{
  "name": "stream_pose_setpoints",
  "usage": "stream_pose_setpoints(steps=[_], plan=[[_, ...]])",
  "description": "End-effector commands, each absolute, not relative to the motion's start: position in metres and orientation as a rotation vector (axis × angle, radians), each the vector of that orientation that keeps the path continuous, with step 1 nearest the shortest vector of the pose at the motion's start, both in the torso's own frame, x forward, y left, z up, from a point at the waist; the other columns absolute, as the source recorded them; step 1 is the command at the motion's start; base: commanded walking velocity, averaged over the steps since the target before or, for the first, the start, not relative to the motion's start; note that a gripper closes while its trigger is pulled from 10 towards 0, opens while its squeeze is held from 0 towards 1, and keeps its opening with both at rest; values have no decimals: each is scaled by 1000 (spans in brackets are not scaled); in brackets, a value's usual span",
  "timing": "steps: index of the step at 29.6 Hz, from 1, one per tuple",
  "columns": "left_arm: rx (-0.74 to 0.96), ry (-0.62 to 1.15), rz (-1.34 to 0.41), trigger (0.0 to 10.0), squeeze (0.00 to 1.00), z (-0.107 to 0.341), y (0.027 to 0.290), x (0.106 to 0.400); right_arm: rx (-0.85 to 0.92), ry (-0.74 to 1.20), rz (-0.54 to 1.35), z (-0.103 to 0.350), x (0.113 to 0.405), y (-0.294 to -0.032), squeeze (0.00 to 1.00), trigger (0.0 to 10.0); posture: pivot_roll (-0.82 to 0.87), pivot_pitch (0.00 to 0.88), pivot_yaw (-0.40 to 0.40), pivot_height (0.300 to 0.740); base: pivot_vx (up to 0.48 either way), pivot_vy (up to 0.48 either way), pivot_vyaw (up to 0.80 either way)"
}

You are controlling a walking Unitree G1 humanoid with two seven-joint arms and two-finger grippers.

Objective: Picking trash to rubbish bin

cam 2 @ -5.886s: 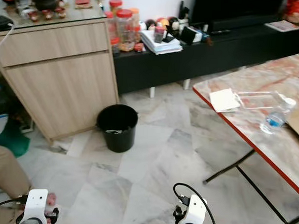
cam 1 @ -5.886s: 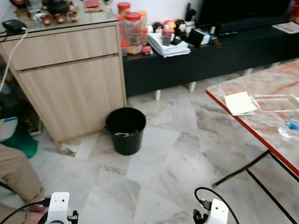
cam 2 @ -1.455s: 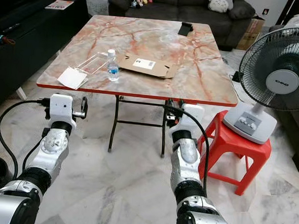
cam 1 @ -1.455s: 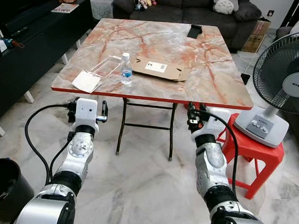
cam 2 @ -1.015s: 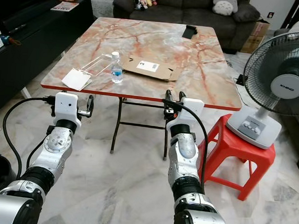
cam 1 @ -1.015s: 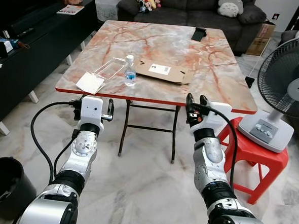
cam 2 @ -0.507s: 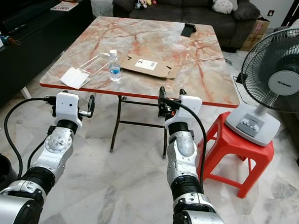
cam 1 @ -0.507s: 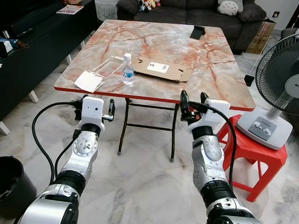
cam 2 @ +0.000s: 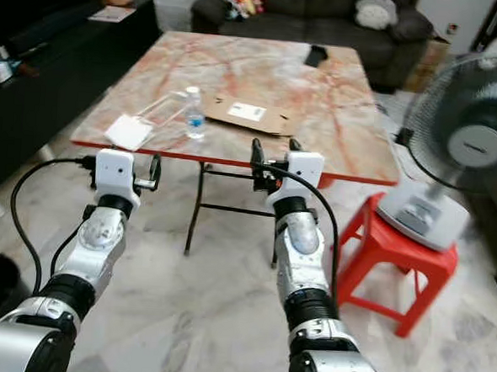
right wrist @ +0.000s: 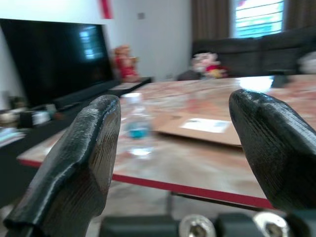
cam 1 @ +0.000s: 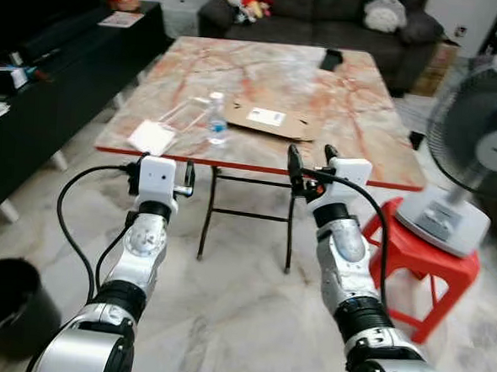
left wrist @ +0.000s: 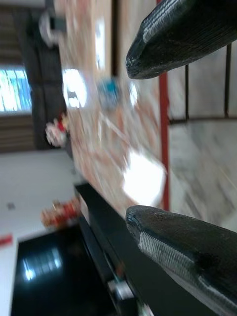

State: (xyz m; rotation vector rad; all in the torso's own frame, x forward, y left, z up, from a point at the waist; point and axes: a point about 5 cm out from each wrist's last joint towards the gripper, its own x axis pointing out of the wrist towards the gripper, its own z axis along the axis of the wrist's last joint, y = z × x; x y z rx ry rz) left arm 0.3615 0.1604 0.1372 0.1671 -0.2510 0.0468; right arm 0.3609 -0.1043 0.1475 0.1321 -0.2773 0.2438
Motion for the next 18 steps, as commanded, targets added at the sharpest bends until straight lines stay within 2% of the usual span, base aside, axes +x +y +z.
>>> stream_pose_setpoints(steps=[1,15,18], plan=[[164,-260,45,10000,0,142,160,363,135,-284,257,151,361,-99,0,10000,-23,0,-11,740,304,0,0],[161,-266,46,10000,0,144,161,363,154,-274,245,152,362,-101,0,10000,-25,0,-12,740,312,0,0],[159,-267,46,10000,0,144,161,363,170,-268,249,152,362,-100,0,10000,-23,0,-12,740,325,0,-650]])
